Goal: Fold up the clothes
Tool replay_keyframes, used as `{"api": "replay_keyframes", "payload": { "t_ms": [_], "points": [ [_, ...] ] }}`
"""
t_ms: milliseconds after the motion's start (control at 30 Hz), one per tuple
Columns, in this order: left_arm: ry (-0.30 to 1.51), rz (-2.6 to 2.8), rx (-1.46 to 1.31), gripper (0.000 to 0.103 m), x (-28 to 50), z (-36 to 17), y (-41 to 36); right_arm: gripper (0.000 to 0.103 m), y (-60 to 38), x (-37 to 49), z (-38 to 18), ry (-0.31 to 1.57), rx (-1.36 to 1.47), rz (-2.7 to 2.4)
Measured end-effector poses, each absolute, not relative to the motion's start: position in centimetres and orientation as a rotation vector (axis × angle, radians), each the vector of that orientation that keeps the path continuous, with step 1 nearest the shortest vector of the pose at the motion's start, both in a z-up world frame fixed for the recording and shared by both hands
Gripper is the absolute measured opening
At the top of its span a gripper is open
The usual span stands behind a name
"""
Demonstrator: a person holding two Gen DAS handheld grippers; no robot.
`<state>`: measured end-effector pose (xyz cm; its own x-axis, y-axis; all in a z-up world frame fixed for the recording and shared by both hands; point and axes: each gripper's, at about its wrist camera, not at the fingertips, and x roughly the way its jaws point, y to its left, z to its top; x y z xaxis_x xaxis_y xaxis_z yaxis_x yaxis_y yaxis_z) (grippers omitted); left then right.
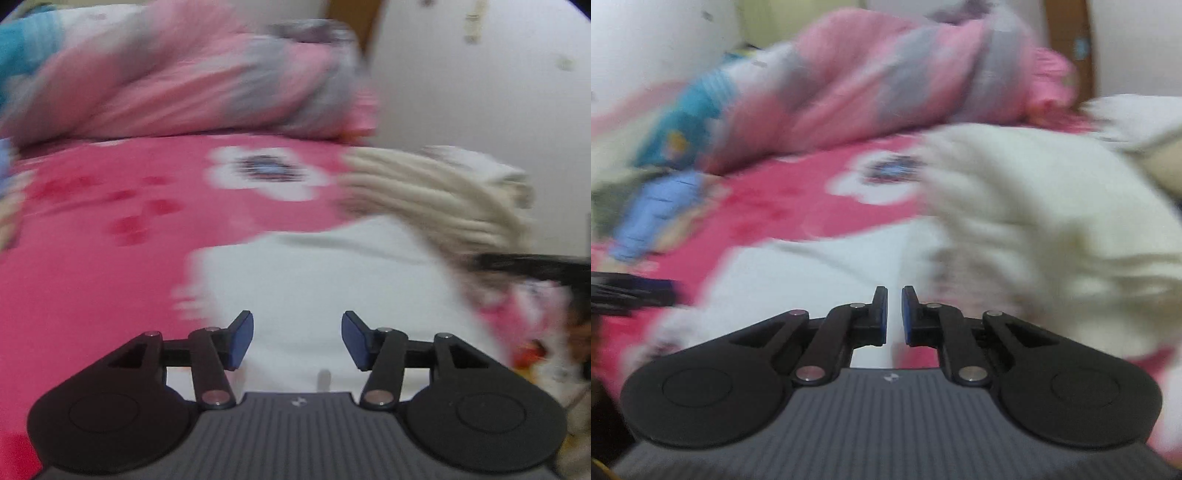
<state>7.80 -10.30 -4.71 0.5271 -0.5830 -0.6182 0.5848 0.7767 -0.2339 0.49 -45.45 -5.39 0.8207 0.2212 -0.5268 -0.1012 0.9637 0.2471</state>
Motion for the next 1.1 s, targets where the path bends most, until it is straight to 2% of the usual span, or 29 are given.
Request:
{"api": "replay_keyframes", "payload": {
  "t_ms": [100, 167, 300, 367, 433, 533, 667, 767, 867, 967, 1067, 1100],
  "points": [
    [0.817, -0.804, 0.069, 0.054, 5.3, -7.2, -13.8, 0.007, -44.1, 0.0, -8.0, 0.671, 0.23, 0.211],
    [0.836, -0.788, 0.064, 0.046, 4.4, -8.8, -12.6, 0.007, -43.3, -0.4, -9.6, 0.725, 0.241, 0.228],
    [0.808, -0.637, 0.05, 0.053, 3.0, -7.3, -8.3, 0.011, -49.1, -5.7, -9.6, 0.725, 0.279, -0.036],
    [0.77, -0.643, 0.054, 0.053, 2.0, -5.7, -7.9, 0.011, -50.5, -7.7, -8.5, 0.68, 0.311, -0.088],
    [0.743, -0.687, 0.043, 0.055, 1.1, -4.9, -8.8, 0.011, -49.7, -8.8, -7.0, 0.598, 0.373, -0.012],
    [0.735, -0.763, 0.05, 0.057, 0.1, -5.0, -11.7, 0.015, -44.5, -8.4, -6.5, 0.55, 0.288, 0.13],
    [0.829, -0.708, 0.109, 0.053, -0.6, -8.6, -12.1, 0.02, -40.1, -7.9, -9.7, 0.635, 0.174, 0.236],
    [0.844, -0.623, 0.061, 0.061, -1.7, -7.5, -8.6, 0.02, -42.2, -10.5, -10.3, 0.657, 0.24, 0.204],
    [0.882, -0.543, 0.016, 0.06, -2.2, -7.3, -6.2, 0.024, -44.8, -12.6, -11.2, 0.722, 0.3, 0.083],
    [0.866, -0.548, -0.052, 0.061, -3.2, -6.2, -5.9, 0.025, -45.2, -14.4, -10.7, 0.698, 0.344, 0.05],
    [0.833, -0.573, -0.098, 0.064, -4.6, -4.4, -6.3, 0.035, -45.0, -15.5, -9.6, 0.642, 0.408, 0.087],
    [0.817, -0.572, -0.1, 0.067, -5.0, -3.9, -6.7, 0.046, -44.4, -15.5, -9.0, 0.626, 0.396, 0.091]
  ]
}}
